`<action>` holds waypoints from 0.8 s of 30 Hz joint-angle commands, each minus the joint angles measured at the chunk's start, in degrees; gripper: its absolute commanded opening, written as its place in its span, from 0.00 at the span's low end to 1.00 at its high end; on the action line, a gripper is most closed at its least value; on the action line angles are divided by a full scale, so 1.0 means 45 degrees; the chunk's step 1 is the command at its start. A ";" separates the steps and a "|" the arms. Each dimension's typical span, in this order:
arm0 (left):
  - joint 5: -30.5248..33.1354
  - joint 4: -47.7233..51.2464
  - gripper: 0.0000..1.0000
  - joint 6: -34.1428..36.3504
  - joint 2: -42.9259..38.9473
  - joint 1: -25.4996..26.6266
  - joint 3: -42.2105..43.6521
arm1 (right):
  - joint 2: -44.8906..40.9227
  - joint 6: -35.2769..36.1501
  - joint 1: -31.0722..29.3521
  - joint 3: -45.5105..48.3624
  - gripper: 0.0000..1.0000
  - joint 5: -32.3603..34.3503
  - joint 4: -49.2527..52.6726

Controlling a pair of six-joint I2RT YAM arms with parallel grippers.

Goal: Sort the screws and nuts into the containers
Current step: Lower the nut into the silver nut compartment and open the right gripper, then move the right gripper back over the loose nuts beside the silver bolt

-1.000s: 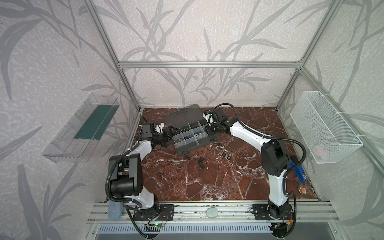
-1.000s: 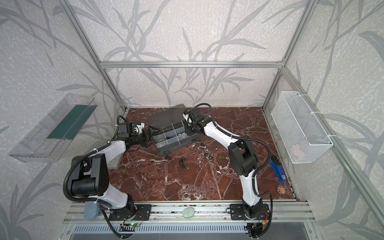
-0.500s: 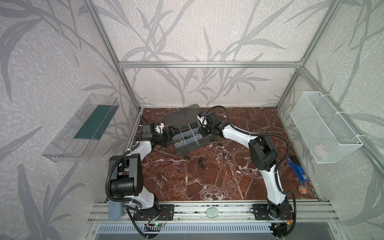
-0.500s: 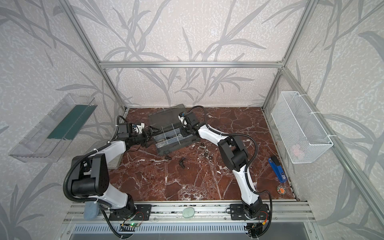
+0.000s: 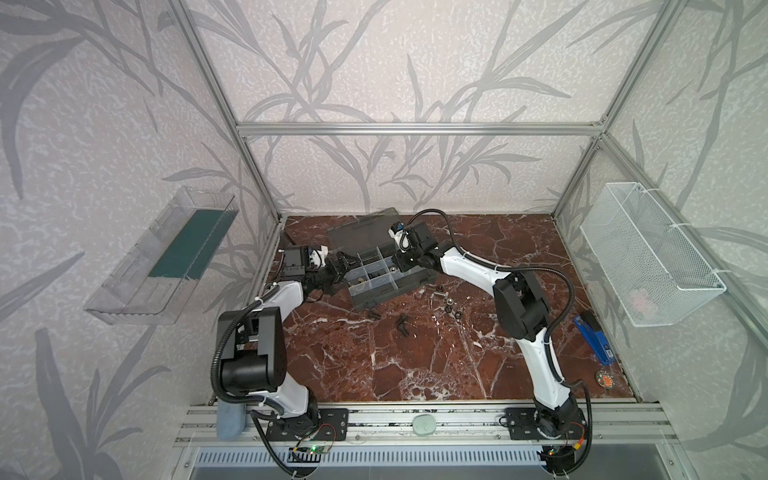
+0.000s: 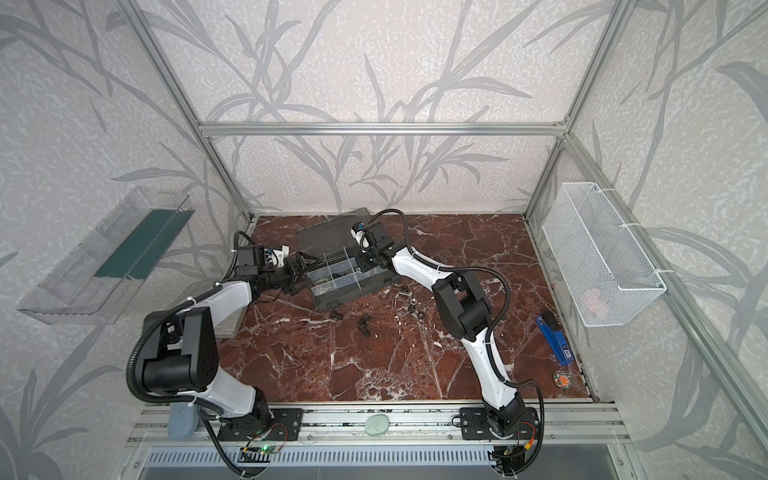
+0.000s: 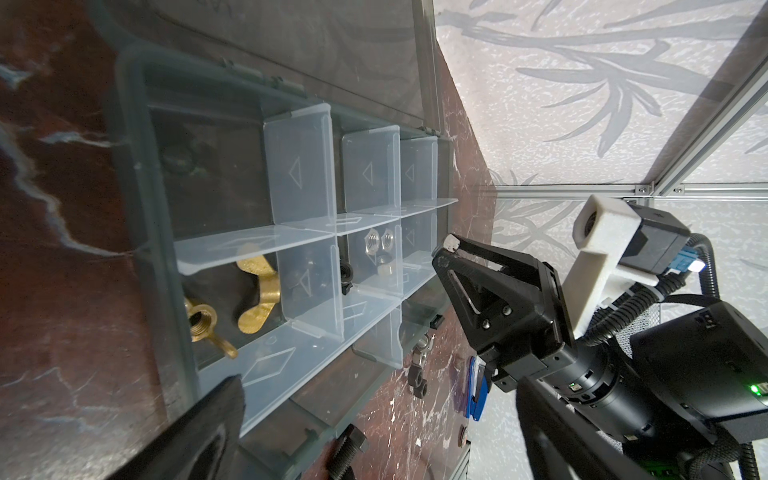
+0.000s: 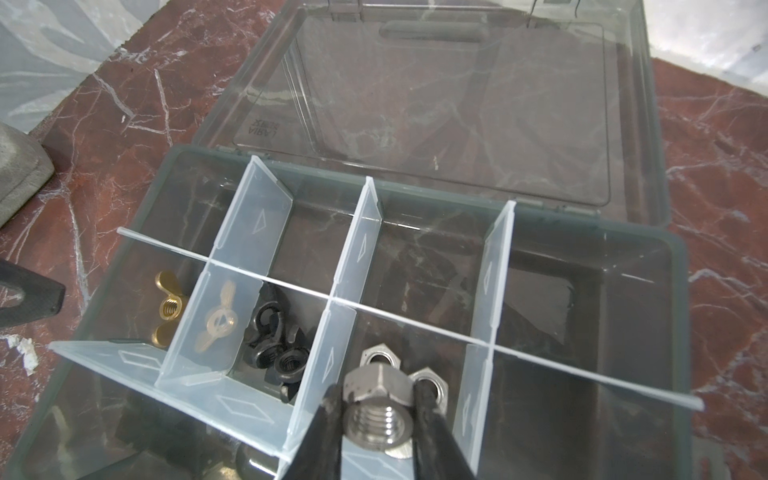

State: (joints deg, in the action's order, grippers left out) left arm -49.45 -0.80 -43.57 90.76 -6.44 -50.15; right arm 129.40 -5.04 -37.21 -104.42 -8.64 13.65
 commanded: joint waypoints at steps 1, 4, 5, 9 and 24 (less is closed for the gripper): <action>-0.0183 0.0021 0.99 0.0073 -0.0101 -0.0072 0.0014 | 0.0259 0.0080 -0.0051 -0.0503 0.23 -0.0032 0.0343; -0.0183 0.0021 1.00 0.0073 -0.0134 -0.0064 0.0053 | 0.0230 0.0084 -0.0061 -0.0491 0.32 0.0045 0.0403; -0.0183 0.0021 0.99 0.0073 -0.0145 -0.0073 0.0054 | 0.0214 0.0084 -0.0051 -0.0477 0.34 0.0065 0.0423; -0.0164 0.0011 0.99 0.0073 -0.0226 -0.0066 0.0084 | 0.0093 0.0104 -0.0067 -0.0445 0.42 -0.0012 0.0460; 0.0012 0.0318 0.99 0.0165 -0.0481 -0.0067 -0.0016 | -0.4011 -0.0510 0.0932 0.2185 0.50 0.0551 0.3205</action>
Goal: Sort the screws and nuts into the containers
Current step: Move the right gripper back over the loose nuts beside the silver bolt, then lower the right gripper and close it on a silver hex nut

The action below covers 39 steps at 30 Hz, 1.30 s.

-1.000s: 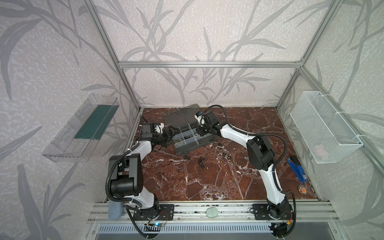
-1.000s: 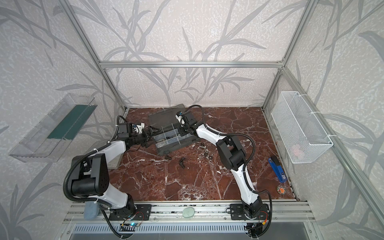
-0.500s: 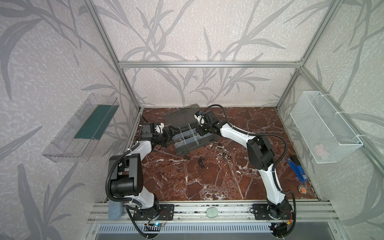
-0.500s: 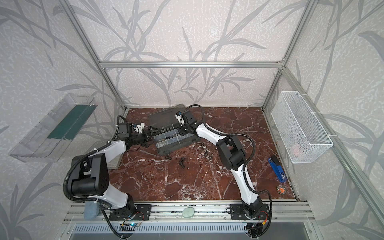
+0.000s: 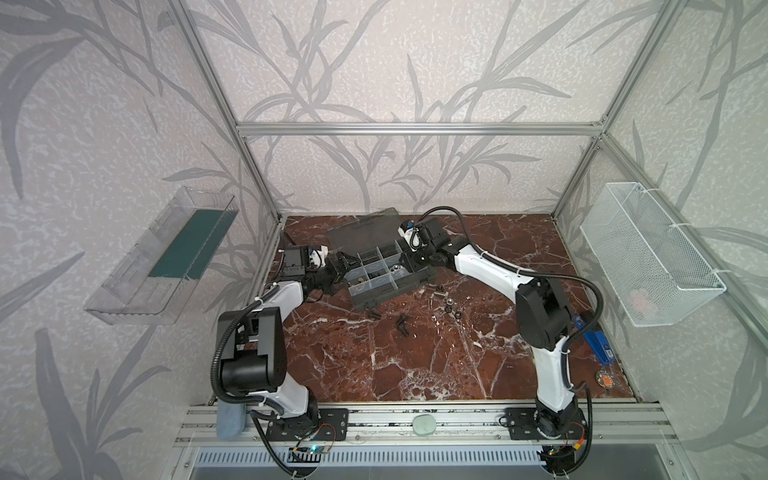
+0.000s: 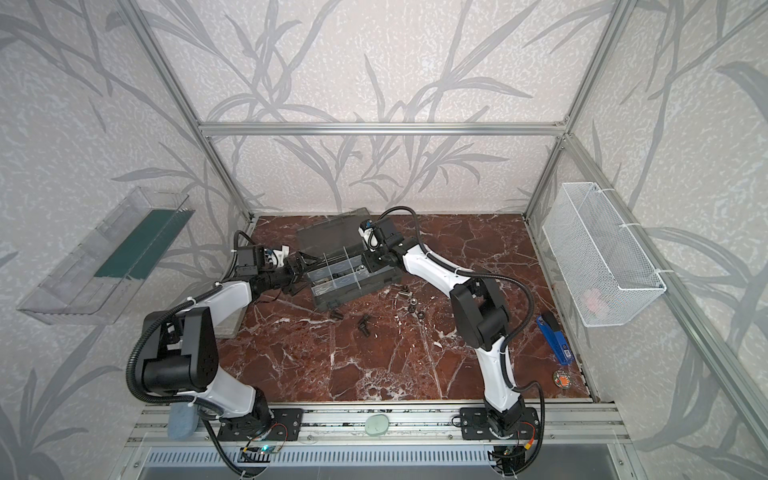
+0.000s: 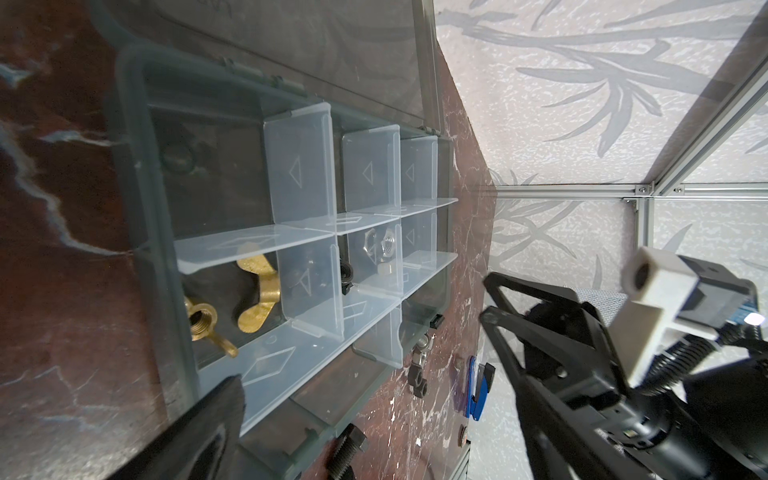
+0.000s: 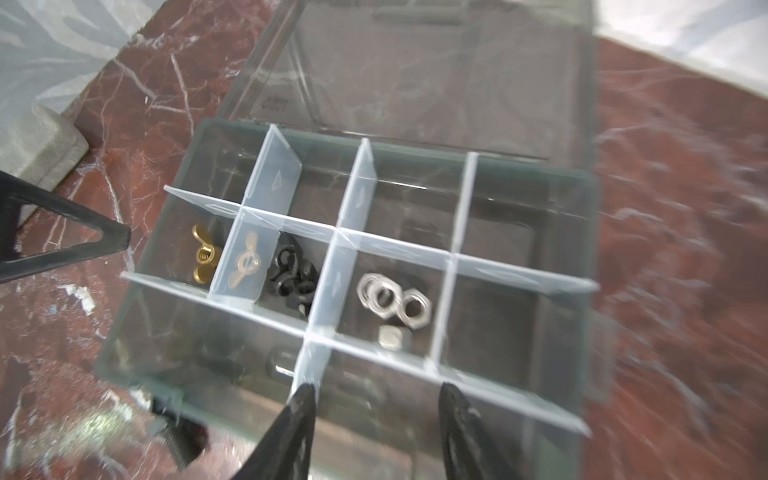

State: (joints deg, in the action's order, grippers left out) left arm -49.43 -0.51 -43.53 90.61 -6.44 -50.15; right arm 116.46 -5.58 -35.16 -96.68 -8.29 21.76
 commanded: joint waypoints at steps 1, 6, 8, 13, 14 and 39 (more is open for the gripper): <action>0.0045 0.0336 0.99 0.0196 -0.0468 -0.0073 -0.0045 | -0.1423 -0.0491 0.0664 0.0708 0.50 0.0505 0.1869; 0.0048 0.0392 0.99 0.0230 -0.0376 -0.0073 -0.0084 | -0.2377 -0.0627 0.1300 0.2029 0.50 0.1288 0.3598; 0.0048 0.0337 0.99 0.0181 -0.0331 -0.0070 -0.0071 | -0.2438 -0.0643 0.1401 0.2329 0.50 0.1660 0.4281; -0.0002 0.0242 0.99 0.0102 -0.0263 -0.0063 -0.0072 | -0.2053 -0.0828 0.1478 0.2737 0.50 0.2262 0.5546; -0.0002 0.0235 0.99 0.0103 -0.0281 -0.0073 -0.0080 | -0.1990 -0.0946 0.1469 0.2817 0.50 0.2337 0.5630; 0.0031 0.0211 0.99 0.0083 -0.0189 -0.0062 -0.0027 | -0.1021 -0.2567 0.1136 0.3888 0.50 0.0906 0.4483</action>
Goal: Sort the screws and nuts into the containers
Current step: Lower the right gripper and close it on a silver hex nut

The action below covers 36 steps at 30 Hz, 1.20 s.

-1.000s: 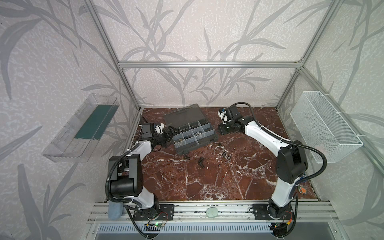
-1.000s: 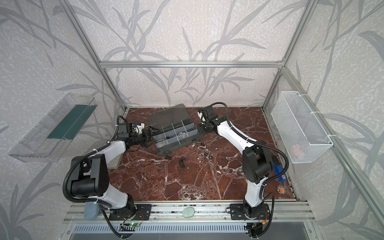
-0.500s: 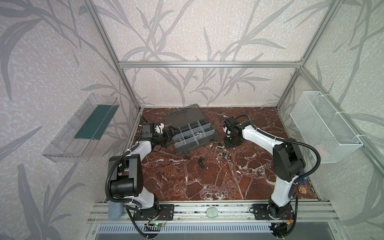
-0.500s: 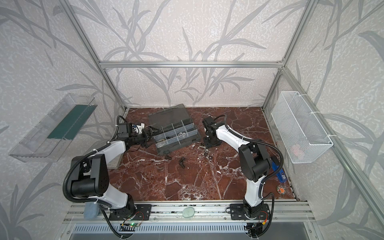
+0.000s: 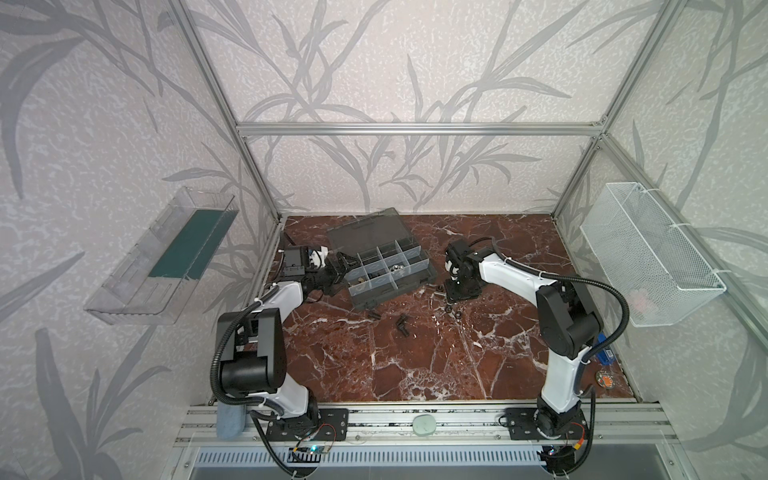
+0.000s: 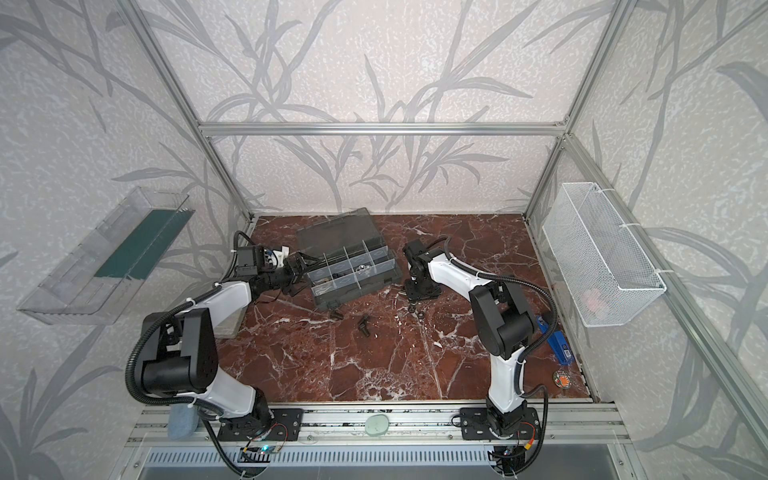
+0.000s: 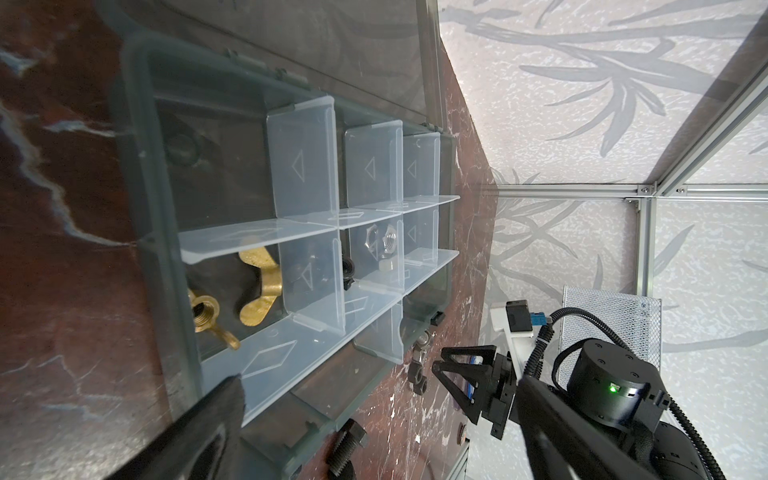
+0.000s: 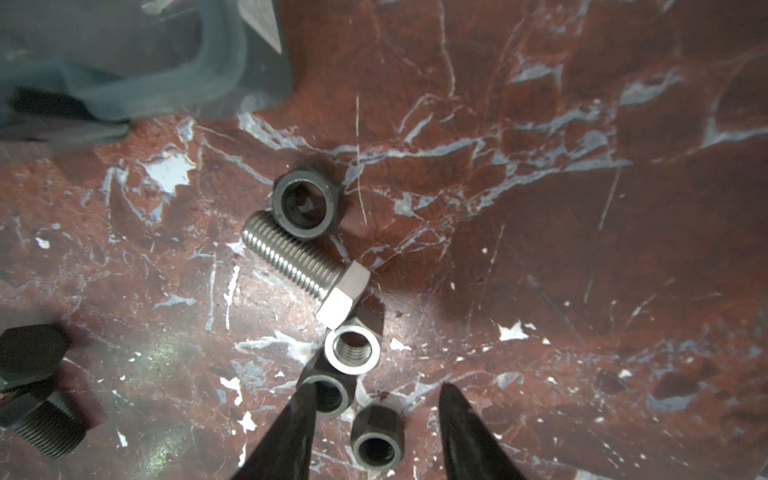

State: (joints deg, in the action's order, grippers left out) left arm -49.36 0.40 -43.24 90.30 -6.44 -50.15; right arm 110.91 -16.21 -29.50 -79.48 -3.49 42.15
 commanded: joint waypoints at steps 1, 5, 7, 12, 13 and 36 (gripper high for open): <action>0.0012 0.0010 0.99 0.0020 -0.0116 -0.0056 -0.0027 | 0.0278 -0.0227 -0.0150 0.0029 0.50 -0.0200 -0.0054; 0.0013 -0.0021 1.00 0.0020 -0.0087 -0.0049 -0.0042 | 0.0554 -0.0266 -0.0234 -0.0119 0.50 -0.0107 -0.0031; -0.0007 -0.0037 0.99 0.0020 -0.0058 -0.0054 -0.0046 | 0.0657 -0.0268 -0.0276 -0.0203 0.50 0.0011 0.0080; -0.0026 -0.0126 0.99 -0.0039 0.0030 -0.0054 -0.0045 | 0.0848 -0.0247 -0.0315 -0.0306 0.49 0.0206 0.0173; -0.0041 -0.0128 0.99 -0.0039 0.0020 -0.0053 -0.0044 | 0.0915 -0.0258 -0.0336 -0.0342 0.50 0.0208 0.0189; -0.0064 -0.0166 0.99 -0.0019 0.0089 -0.0057 -0.0045 | 0.1557 -0.0285 -0.0408 -0.0619 0.33 0.0413 0.0292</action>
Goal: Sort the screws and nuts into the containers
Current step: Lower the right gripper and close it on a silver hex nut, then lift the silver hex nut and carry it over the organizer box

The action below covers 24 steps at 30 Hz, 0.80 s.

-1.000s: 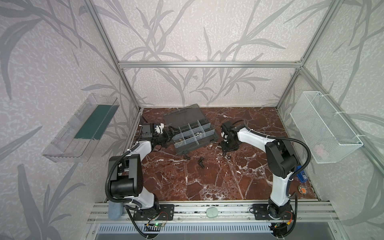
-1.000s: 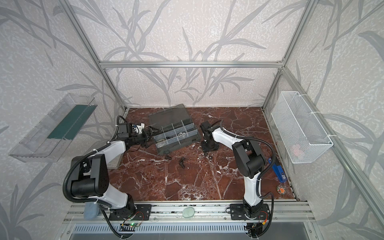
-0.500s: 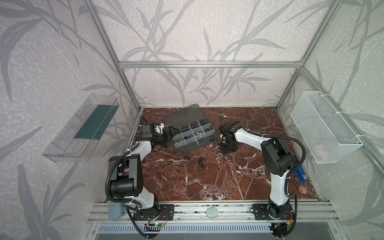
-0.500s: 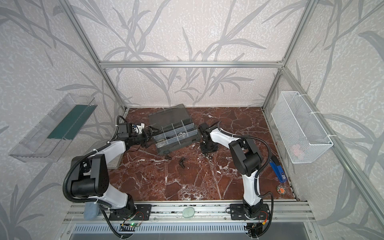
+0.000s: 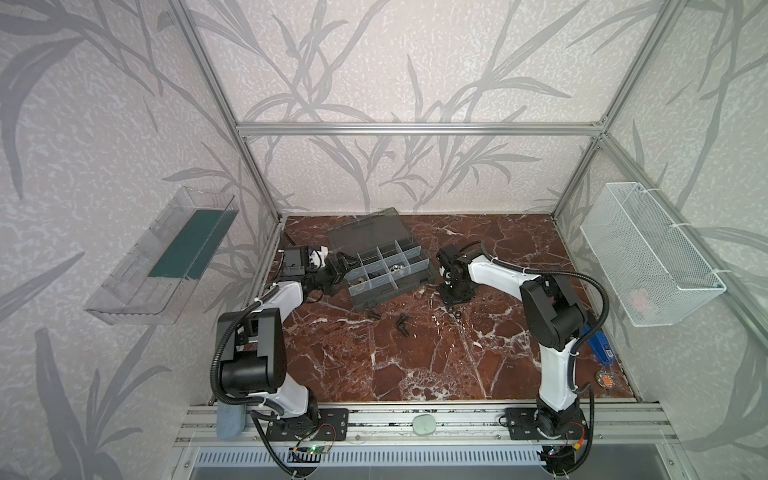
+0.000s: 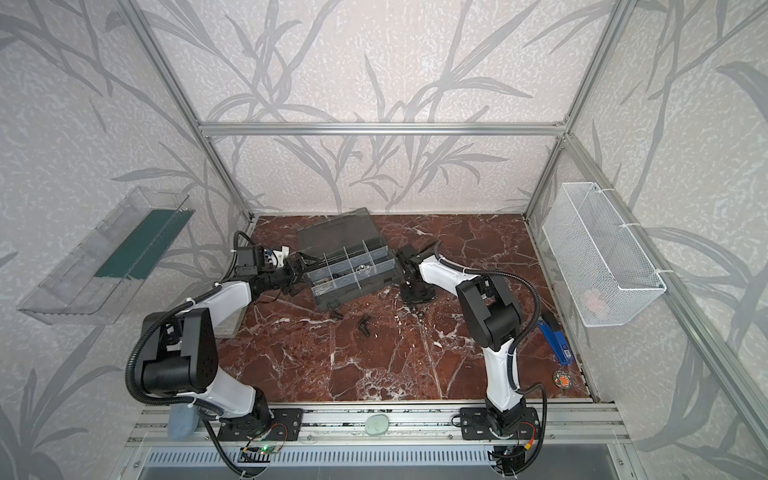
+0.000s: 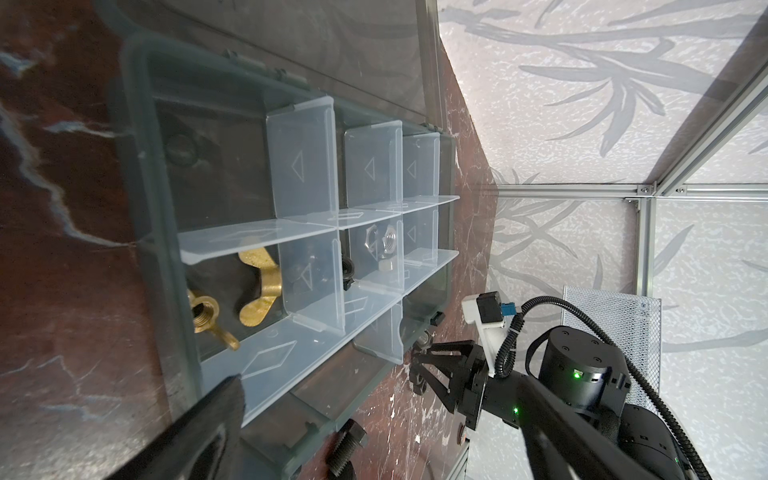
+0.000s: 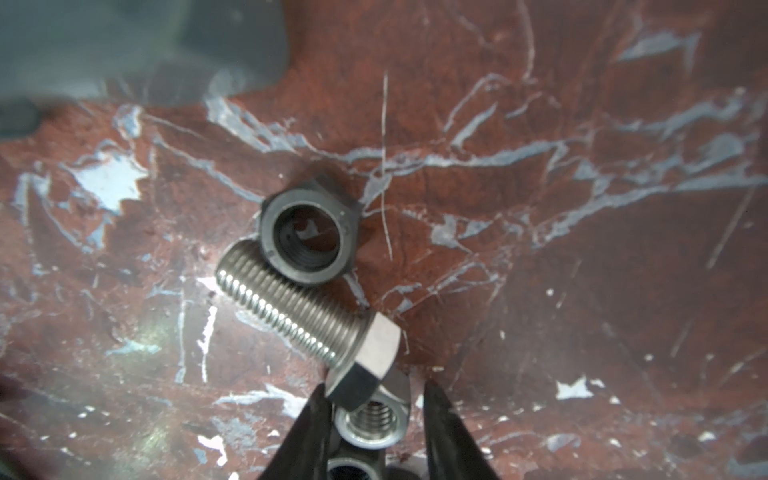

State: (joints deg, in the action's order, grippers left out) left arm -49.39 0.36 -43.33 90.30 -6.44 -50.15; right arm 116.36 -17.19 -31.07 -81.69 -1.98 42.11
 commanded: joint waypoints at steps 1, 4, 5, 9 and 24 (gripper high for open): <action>-0.0048 -0.0159 0.99 0.0000 0.0089 -0.0063 -0.0047 | 0.0350 -0.0069 -0.0054 -0.0129 0.31 0.0088 0.0326; -0.0060 -0.0149 0.99 -0.0012 0.0070 -0.0061 -0.0027 | 0.0395 -0.0031 -0.0060 -0.0108 0.21 0.0088 0.0350; -0.0061 -0.0163 1.00 0.0000 0.0059 -0.0060 -0.0026 | 0.0391 -0.0018 -0.0068 -0.0089 0.17 0.0088 0.0370; -0.0061 -0.0177 1.00 -0.0015 0.0072 -0.0071 -0.0008 | 0.0111 0.0030 -0.0060 0.0189 0.05 0.0251 0.0282; -0.0175 -0.0217 0.99 -0.0019 -0.0065 -0.0067 0.0082 | -0.2110 0.2531 -0.0074 -0.1793 0.00 -0.0381 0.1851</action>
State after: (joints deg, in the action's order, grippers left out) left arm -49.47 0.34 -43.33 90.30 -6.44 -50.15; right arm 111.07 -9.91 -31.09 -85.52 -2.20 47.35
